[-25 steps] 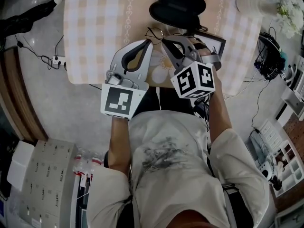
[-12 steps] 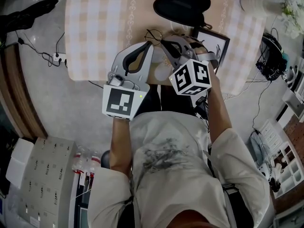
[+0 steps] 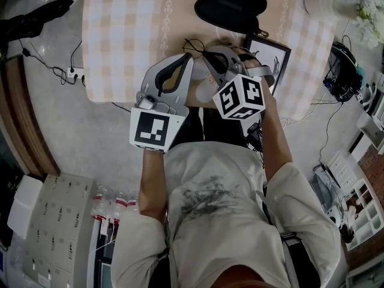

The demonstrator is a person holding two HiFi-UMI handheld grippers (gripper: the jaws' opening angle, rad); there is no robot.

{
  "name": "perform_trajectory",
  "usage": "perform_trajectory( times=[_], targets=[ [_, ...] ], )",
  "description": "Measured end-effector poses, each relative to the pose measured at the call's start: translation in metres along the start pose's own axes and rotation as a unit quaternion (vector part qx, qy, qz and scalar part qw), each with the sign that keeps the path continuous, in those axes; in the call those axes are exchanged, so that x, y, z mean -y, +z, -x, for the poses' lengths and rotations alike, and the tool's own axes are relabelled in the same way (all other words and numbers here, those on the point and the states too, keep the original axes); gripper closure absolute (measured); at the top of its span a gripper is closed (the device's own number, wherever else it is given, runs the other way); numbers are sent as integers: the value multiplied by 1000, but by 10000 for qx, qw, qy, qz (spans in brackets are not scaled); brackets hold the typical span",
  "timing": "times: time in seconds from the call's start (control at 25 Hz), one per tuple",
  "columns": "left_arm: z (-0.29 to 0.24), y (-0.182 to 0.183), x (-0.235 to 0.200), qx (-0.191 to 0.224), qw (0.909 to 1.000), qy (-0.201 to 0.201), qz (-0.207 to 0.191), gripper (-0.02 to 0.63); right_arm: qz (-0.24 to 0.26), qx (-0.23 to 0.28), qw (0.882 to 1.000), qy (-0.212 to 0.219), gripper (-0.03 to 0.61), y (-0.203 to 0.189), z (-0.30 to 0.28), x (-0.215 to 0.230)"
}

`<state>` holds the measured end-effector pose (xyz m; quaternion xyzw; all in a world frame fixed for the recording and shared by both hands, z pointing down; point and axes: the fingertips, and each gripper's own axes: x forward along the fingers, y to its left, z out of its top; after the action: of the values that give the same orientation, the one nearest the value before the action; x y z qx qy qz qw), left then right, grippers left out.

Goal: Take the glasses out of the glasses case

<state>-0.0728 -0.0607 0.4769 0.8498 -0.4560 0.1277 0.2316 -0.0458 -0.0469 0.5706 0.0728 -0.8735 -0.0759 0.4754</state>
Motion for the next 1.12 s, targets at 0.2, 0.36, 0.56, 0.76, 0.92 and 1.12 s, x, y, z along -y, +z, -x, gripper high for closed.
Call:
perform_trajectory(
  times=[0.2, 0.36, 0.56, 0.76, 0.92, 1.12],
  targets=[
    [0, 0, 0, 5, 10000, 2, 6, 606, -13, 5, 10000, 89, 538, 0, -1, -3],
    [1, 1, -1, 9, 10000, 8, -19, 606, 4, -3, 9999, 149, 498, 1, -1, -4],
    [2, 4, 0, 35, 10000, 23, -25, 606, -3, 3, 9999, 117, 467, 2, 3, -2],
    [1, 11, 5, 66, 9999, -23, -96, 606, 42, 60, 10000, 12, 465, 6, 15, 2],
    [2, 20, 7, 135, 9999, -25, -104, 606, 33, 201, 9997, -133, 465, 14, 31, 6],
    [6, 32, 6, 235, 9996, 6, -154, 606, -165, 535, 9972, -489, 519, 25, 56, 21]
  ],
)
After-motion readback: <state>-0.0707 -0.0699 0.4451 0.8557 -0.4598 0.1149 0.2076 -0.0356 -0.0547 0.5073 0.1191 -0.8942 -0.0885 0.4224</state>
